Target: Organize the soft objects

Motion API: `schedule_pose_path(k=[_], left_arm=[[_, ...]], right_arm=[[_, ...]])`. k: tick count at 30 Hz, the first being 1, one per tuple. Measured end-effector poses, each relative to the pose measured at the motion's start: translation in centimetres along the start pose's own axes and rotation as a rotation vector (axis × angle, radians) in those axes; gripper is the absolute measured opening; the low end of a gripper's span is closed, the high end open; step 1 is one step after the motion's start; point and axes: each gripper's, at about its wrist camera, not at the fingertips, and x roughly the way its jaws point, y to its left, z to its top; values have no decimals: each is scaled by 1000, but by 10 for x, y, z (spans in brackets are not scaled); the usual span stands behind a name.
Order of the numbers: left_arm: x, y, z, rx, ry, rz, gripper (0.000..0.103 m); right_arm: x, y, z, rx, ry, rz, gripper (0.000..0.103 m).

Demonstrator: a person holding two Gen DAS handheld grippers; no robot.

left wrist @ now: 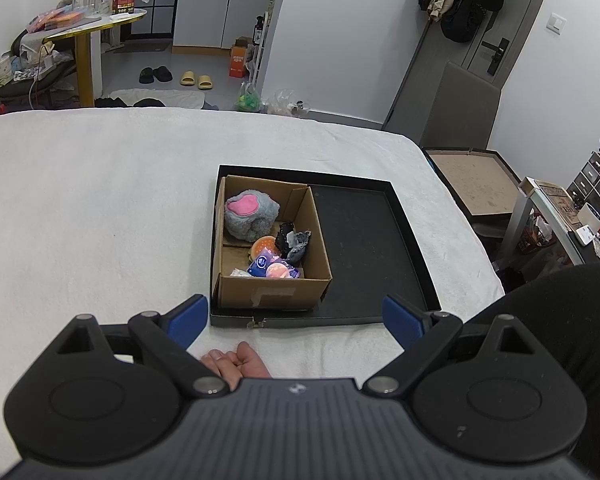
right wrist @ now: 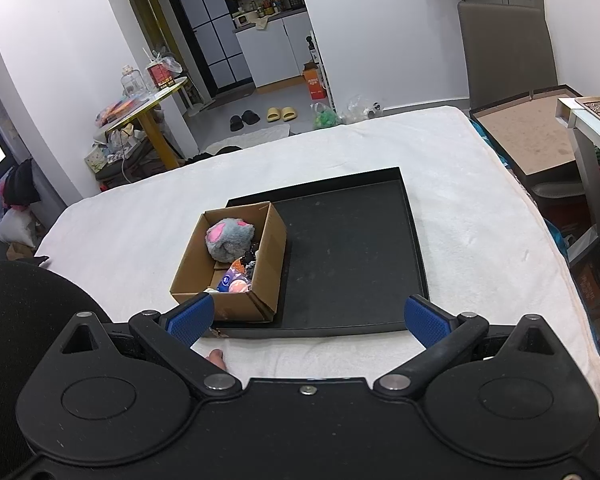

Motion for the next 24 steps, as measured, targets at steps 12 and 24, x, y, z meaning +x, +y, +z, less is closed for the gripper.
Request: schedule_pose_path(k=[12, 24], left_arm=[[0, -1, 0, 1, -1, 3, 93], [1, 0, 2, -10, 18, 3, 93]], right_arm=[[0, 1, 1, -6, 3, -4, 103], [0, -5, 0, -11, 7, -13, 103]])
